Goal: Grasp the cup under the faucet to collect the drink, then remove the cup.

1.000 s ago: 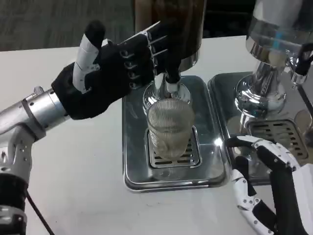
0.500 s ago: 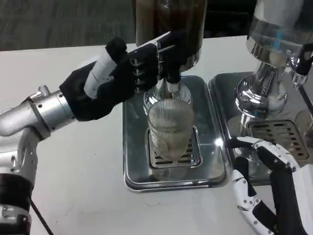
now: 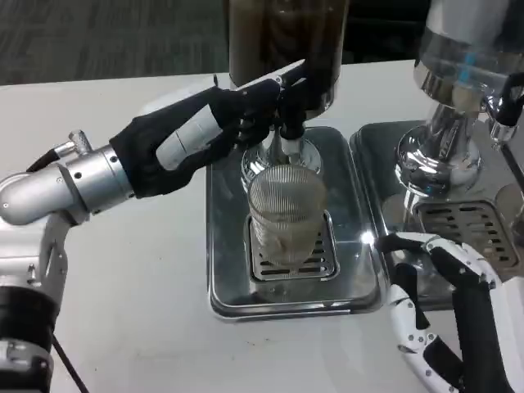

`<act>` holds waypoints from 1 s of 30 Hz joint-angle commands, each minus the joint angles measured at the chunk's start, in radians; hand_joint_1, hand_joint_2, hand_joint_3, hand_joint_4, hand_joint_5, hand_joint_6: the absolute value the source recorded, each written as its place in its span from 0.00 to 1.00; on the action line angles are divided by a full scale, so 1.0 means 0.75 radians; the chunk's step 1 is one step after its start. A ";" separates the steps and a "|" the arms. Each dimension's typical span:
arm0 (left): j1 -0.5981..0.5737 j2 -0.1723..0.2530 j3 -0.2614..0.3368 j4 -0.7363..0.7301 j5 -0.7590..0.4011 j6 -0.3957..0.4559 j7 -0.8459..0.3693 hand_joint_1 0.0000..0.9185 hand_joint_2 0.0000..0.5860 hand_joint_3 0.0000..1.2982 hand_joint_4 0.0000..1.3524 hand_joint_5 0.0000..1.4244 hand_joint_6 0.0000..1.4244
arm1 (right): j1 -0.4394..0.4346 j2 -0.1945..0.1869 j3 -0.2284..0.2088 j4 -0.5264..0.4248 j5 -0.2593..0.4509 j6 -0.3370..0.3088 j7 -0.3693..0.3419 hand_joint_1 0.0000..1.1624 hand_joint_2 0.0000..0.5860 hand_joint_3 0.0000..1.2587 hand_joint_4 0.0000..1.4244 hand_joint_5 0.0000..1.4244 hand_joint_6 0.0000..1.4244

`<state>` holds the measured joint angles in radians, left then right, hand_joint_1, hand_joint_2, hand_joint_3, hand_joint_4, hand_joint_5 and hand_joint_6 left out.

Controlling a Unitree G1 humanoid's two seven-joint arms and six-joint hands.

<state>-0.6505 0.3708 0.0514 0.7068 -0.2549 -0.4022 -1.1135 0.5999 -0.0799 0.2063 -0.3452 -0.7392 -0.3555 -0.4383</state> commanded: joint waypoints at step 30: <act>0.060 0.094 -0.184 0.023 0.223 -0.369 0.197 0.00 0.02 0.00 0.00 0.00 0.00 | 0.004 -0.020 -0.012 -0.019 0.099 0.007 0.046 0.36 0.98 0.27 0.26 0.25 0.18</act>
<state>-0.6326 0.4308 -0.0574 0.7149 -0.1395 -0.6652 -0.9581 0.5997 -0.0908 0.2030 -0.3475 -0.6806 -0.3446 -0.4126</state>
